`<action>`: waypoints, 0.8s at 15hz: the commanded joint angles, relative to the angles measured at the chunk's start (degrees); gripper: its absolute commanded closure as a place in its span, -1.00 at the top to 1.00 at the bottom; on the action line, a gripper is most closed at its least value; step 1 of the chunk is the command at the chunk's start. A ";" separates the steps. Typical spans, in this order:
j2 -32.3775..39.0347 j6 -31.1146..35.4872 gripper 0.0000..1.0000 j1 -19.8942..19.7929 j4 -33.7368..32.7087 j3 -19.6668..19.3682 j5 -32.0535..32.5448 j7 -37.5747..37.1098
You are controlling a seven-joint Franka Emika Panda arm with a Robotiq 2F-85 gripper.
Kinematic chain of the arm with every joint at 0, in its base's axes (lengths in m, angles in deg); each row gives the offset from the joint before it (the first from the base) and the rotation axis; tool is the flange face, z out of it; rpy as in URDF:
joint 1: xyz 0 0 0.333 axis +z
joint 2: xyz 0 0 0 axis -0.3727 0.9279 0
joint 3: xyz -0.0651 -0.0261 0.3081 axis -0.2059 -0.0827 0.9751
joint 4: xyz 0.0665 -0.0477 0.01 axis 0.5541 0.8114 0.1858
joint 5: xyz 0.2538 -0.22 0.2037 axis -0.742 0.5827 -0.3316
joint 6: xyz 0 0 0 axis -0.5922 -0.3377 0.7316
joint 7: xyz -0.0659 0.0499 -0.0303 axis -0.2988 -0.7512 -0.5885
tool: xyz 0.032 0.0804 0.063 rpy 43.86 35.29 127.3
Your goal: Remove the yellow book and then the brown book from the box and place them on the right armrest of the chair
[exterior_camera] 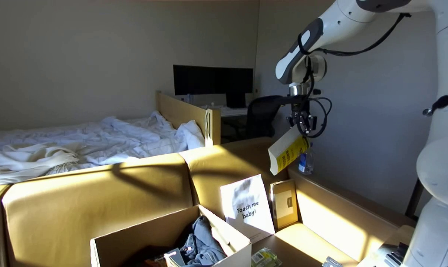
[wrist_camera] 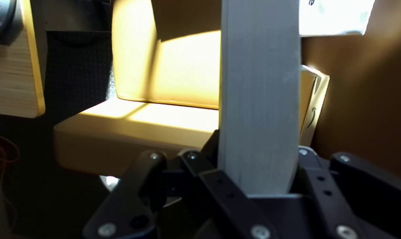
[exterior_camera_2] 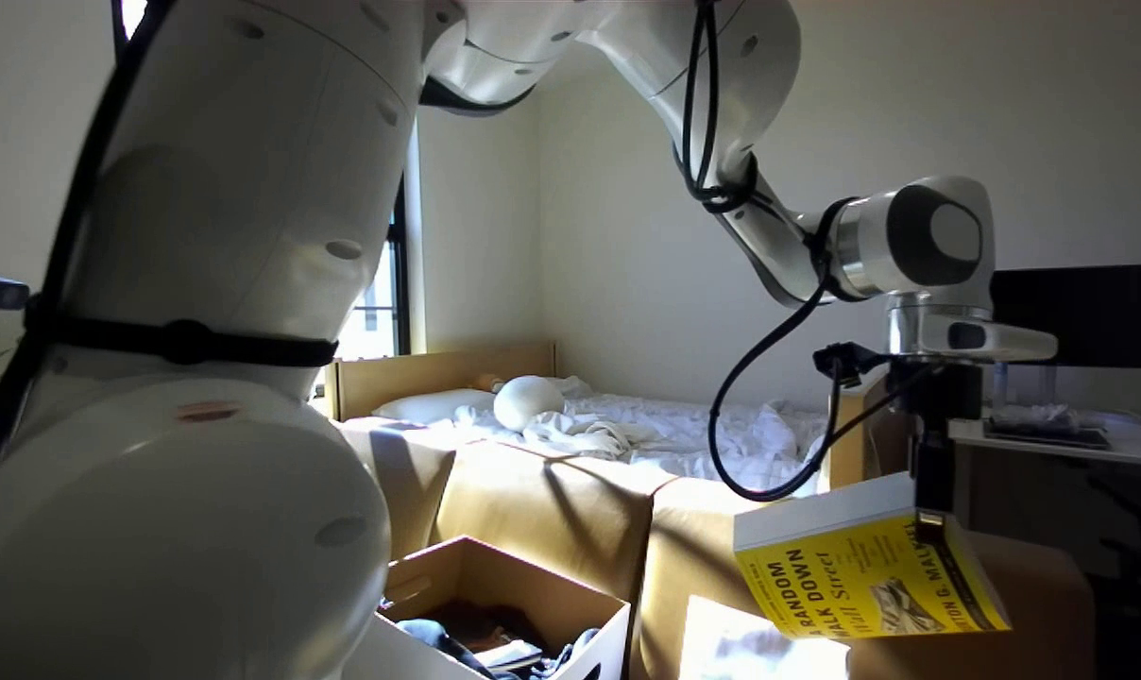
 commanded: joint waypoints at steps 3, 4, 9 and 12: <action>3.60 0.03 -0.76 -4.71 -4.54 -5.42 4.14 -5.43; 3.83 1.00 -0.76 -5.25 -4.28 -6.41 4.67 -7.07; 5.38 2.26 -0.76 -8.33 -4.56 -11.20 7.57 -16.62; 7.16 4.21 -0.76 -9.81 -4.21 -13.35 9.16 -23.24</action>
